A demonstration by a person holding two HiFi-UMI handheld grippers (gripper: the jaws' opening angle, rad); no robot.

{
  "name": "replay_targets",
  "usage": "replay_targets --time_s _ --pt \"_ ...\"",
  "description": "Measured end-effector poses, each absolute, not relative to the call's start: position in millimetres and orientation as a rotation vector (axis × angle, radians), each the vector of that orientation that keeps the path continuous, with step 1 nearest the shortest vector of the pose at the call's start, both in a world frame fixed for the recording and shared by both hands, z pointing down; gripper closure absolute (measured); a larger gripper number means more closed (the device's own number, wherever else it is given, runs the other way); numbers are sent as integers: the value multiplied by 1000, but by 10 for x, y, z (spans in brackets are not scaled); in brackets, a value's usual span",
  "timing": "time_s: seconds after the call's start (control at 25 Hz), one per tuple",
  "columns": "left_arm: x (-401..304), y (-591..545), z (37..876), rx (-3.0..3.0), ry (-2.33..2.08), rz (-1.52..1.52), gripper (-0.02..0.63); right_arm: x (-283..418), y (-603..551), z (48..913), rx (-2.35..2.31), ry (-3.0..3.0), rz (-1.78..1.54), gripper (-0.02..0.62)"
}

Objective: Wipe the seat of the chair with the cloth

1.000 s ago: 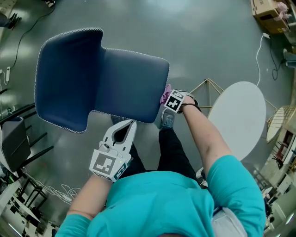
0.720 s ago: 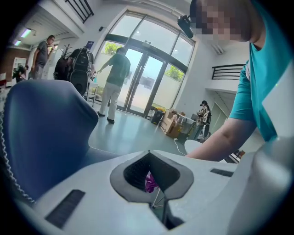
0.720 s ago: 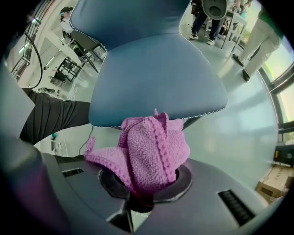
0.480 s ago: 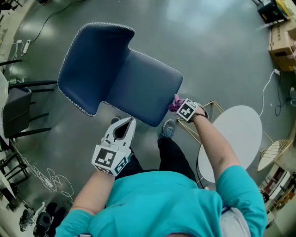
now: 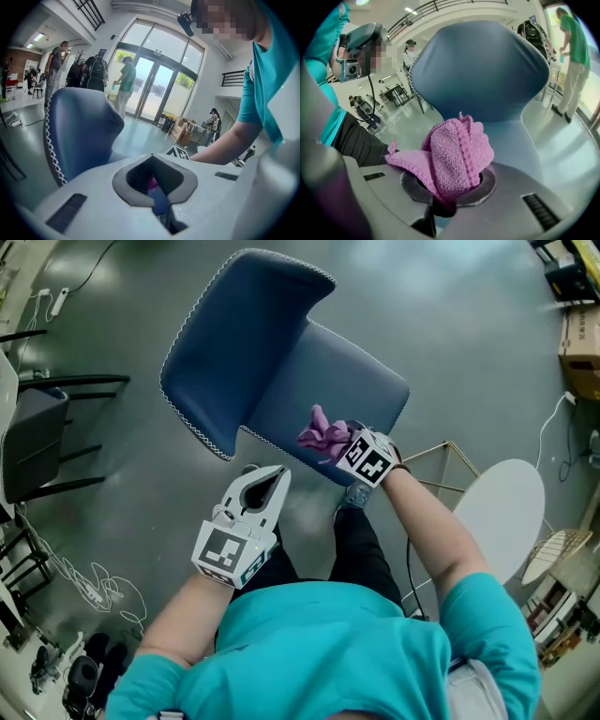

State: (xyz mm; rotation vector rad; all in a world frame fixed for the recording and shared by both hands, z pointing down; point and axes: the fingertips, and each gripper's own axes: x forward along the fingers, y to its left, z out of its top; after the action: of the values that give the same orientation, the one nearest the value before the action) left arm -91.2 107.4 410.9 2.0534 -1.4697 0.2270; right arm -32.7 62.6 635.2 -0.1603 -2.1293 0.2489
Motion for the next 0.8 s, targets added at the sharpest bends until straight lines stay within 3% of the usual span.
replay_targets --time_s 0.4,0.8 --pt "-1653 1377 4295 2116 -1425 219 603 -1871 1050 6787 -179 -2260 97 534" --pt "-1891 1660 4605 2130 -1284 216 603 -2226 1140 7495 -90 -2148 -4 534"
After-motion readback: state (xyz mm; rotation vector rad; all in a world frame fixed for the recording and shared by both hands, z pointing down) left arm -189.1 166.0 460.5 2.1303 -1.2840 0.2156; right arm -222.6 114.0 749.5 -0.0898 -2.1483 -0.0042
